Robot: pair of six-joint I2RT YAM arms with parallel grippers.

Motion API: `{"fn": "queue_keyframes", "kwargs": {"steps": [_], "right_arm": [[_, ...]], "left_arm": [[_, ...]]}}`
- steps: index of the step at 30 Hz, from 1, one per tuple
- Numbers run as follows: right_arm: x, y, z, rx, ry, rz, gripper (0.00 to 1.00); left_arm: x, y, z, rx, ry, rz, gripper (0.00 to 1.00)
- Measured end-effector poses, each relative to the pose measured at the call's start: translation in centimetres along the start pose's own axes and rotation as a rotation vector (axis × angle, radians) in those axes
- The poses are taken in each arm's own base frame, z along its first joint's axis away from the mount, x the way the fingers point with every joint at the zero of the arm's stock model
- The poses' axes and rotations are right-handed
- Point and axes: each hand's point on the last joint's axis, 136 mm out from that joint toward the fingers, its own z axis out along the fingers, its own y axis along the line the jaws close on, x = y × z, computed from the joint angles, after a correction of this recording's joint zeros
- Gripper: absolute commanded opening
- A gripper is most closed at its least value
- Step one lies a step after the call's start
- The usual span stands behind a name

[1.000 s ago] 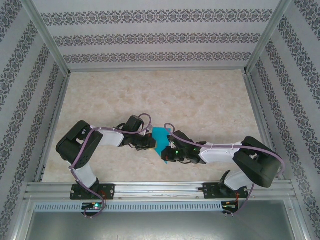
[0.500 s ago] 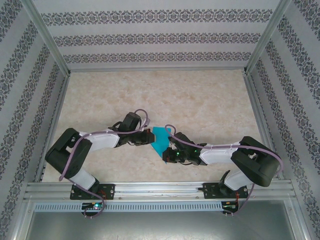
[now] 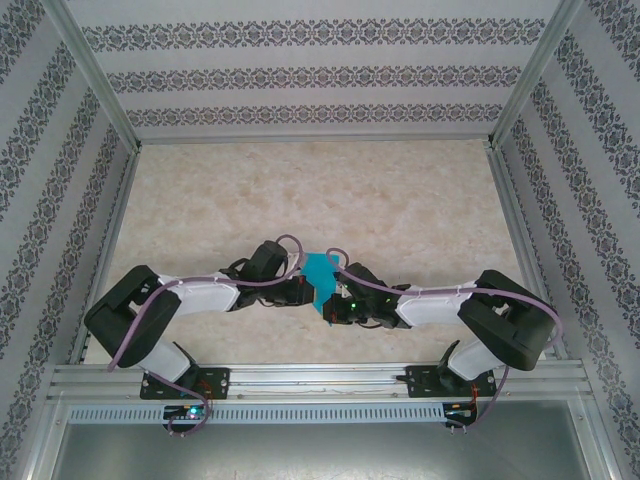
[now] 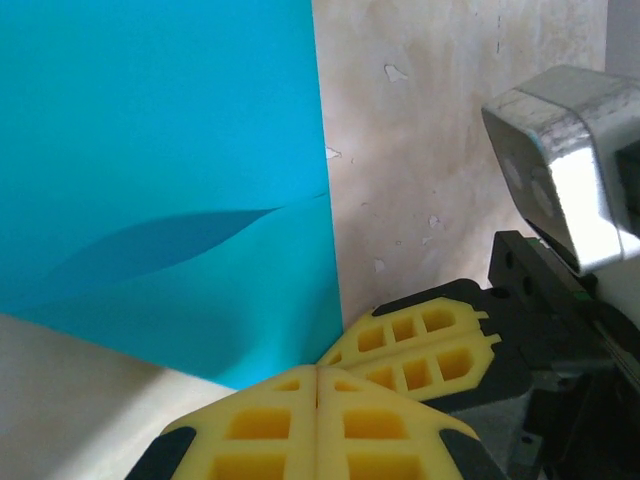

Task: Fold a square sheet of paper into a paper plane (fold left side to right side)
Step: Third fold the triangle at the center of the table.

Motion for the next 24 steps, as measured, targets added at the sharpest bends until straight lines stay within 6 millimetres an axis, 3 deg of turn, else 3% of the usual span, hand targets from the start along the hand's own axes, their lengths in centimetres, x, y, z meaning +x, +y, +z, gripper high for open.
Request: {"fn": "queue_keyframes", "kwargs": {"steps": [9, 24], "right_arm": [[0.0, -0.1, 0.0, 0.015, 0.008, -0.003, 0.00], [-0.2, -0.3, -0.1, 0.052, 0.009, -0.019, 0.00]], "left_arm": [[0.7, 0.8, 1.9, -0.016, 0.027, -0.011, 0.00], [0.1, 1.6, 2.6, -0.070, 0.007, -0.031, 0.00]]}}
